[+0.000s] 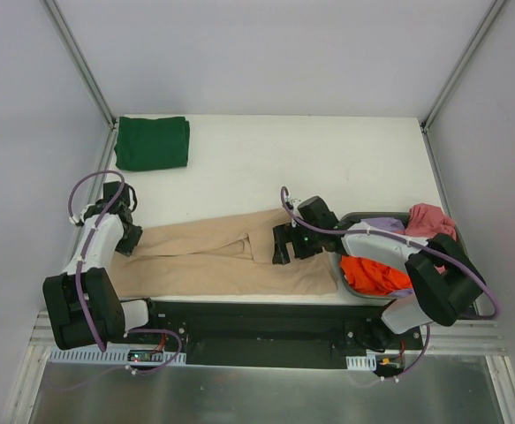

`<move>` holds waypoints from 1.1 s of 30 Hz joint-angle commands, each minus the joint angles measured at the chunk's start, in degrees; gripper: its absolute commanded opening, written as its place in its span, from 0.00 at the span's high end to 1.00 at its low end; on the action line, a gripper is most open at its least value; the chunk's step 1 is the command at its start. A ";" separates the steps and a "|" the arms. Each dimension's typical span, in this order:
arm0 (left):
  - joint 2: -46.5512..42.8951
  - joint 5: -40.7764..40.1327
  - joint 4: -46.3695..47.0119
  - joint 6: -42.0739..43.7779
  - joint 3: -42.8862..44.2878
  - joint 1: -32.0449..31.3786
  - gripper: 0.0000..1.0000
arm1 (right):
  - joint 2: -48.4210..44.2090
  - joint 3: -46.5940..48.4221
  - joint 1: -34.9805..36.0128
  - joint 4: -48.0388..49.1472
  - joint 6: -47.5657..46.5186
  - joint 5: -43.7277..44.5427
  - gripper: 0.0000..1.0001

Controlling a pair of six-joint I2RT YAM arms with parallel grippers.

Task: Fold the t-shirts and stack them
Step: Fold the other side of the tshirt into a rectangle

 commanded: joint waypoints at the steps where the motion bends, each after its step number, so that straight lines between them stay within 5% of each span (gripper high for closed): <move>1: -0.31 -0.66 -2.17 0.82 -0.23 0.29 0.71 | 3.14 -0.82 -0.89 -4.77 -1.08 3.21 0.04; 4: -2.24 -1.90 -2.62 0.47 -1.29 0.29 0.98 | 3.67 -0.82 -1.07 -4.77 -1.26 2.68 0.04; 5: -2.77 -1.98 -2.62 0.47 -1.29 0.21 1.00 | 3.84 -0.82 -1.24 -4.77 -1.35 2.41 0.04; 19: -1.89 -1.29 0.45 5.21 10.05 0.29 1.00 | 5.34 -0.55 -1.86 -4.86 -1.26 1.45 0.04; 29: -3.40 6.44 23.98 16.63 5.65 0.21 1.00 | 6.74 -0.03 -1.86 -4.86 -1.44 0.48 0.04; 33: -0.32 6.19 24.54 18.75 10.39 0.21 1.00 | 7.01 0.15 -1.86 -4.77 -1.35 0.04 0.04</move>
